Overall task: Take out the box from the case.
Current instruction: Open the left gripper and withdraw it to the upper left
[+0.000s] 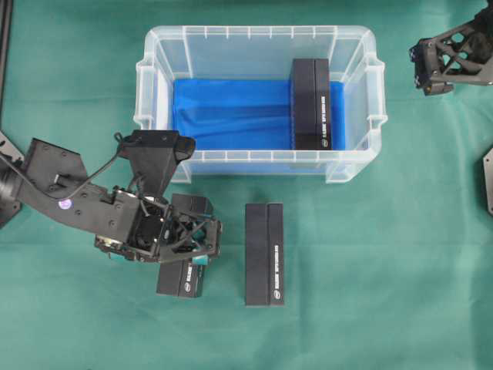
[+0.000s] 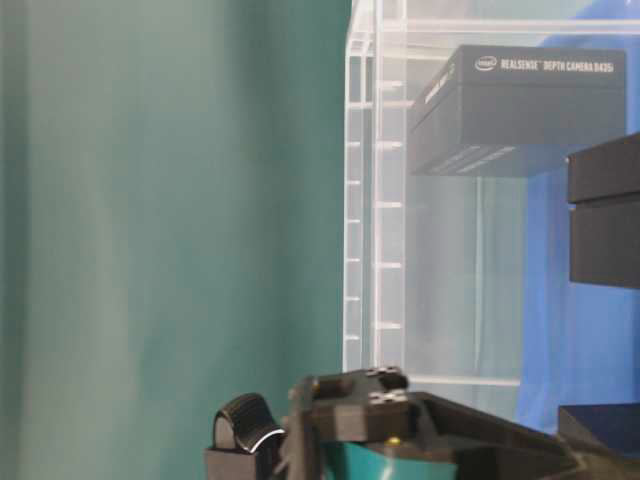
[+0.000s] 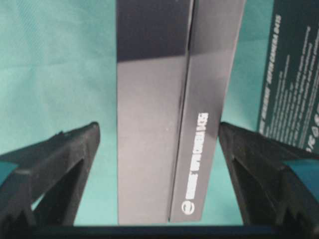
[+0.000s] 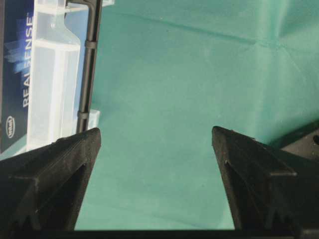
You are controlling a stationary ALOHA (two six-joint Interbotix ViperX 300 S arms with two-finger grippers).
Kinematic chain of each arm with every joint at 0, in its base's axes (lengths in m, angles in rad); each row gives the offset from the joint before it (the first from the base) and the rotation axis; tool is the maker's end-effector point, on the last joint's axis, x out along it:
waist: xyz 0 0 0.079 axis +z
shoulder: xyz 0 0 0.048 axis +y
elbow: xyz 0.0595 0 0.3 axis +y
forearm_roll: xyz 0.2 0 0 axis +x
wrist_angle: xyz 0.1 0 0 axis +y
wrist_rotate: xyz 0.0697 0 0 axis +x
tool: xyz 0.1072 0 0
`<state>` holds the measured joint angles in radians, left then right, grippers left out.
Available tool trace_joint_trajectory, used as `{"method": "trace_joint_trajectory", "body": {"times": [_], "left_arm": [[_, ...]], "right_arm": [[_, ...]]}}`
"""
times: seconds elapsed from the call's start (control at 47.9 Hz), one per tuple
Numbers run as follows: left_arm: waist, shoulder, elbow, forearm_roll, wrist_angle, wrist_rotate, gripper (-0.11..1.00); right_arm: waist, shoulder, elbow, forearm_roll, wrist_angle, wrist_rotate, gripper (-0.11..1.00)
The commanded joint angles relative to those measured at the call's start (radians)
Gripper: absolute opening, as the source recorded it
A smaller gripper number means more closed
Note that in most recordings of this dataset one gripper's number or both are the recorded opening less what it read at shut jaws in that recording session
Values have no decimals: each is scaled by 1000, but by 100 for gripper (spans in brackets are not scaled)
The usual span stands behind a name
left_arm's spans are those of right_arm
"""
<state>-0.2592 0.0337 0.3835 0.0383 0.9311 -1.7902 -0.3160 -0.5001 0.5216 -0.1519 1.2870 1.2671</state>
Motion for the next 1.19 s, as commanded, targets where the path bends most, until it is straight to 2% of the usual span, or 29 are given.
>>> {"method": "trace_joint_trajectory", "body": {"times": [0.0,0.272,0.606,0.898,1.17], "left_arm": [[-2,-48,-18,-2,-2,2,97],[5,-155,-67,-2,35,-3,97],[29,-258,-156,12,262,2,96],[20,-264,-144,12,268,8,96],[-29,-383,-46,12,305,29,96]], "right_arm": [[-2,-8,-11,-3,0,0,89],[-2,-8,-11,-3,0,0,89],[-2,-8,-11,-3,0,0,89],[-2,-8,-11,-3,0,0,89],[0,-8,-11,-3,0,0,89]]}}
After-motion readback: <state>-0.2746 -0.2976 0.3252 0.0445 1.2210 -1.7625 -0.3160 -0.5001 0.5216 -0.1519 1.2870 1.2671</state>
